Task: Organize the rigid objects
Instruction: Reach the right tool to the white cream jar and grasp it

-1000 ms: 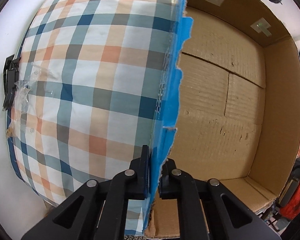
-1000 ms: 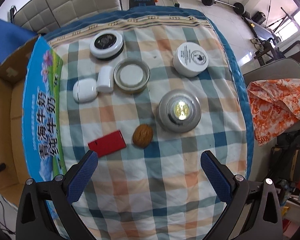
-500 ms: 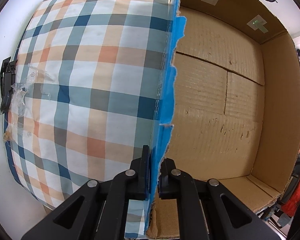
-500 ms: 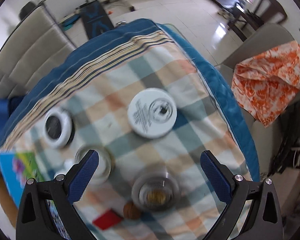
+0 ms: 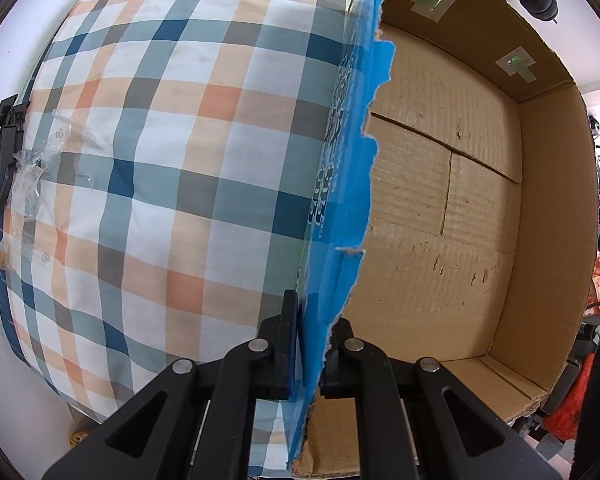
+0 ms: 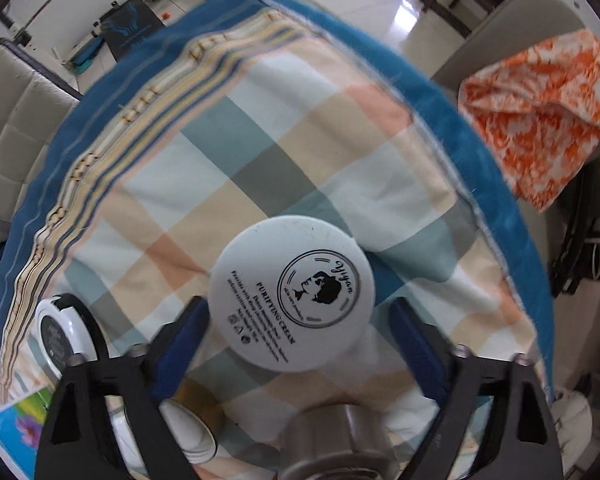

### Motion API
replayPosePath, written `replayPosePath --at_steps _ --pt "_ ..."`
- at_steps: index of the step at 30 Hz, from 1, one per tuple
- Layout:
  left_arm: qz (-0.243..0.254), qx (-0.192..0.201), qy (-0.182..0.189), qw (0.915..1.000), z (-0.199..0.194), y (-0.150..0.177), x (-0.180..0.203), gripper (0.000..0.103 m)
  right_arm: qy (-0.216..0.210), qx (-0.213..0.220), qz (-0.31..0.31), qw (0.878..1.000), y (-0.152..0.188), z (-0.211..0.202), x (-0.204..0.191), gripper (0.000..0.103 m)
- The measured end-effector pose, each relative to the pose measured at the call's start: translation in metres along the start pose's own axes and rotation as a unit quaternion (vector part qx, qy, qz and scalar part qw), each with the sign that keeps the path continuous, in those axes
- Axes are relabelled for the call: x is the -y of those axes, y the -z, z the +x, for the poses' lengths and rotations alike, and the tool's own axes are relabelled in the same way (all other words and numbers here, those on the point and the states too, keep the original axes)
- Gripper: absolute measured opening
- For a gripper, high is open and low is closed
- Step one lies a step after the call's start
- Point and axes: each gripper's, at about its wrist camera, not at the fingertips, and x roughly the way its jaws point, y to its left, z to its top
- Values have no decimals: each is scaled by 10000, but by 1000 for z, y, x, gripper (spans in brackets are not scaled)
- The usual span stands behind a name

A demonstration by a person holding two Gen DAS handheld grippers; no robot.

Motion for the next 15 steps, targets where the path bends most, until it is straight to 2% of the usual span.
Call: replayPosePath --at_steps 1,4,10,15 --pt "10 0 -2 10000 0 0 0 6 -12 -89 33 10000 -1 6 1 75" --pt "13 -2 -14 10000 -1 0 3 6 -122 -108 100 9998 0 11 2 67" --pt "29 -2 -18 10000 0 -1 5 5 2 -16 -306 9995 11 5 -9 66" --pt "93 20 -74 9999 -1 0 10 5 -176 292 -707 9969 37 -30 -12 63"
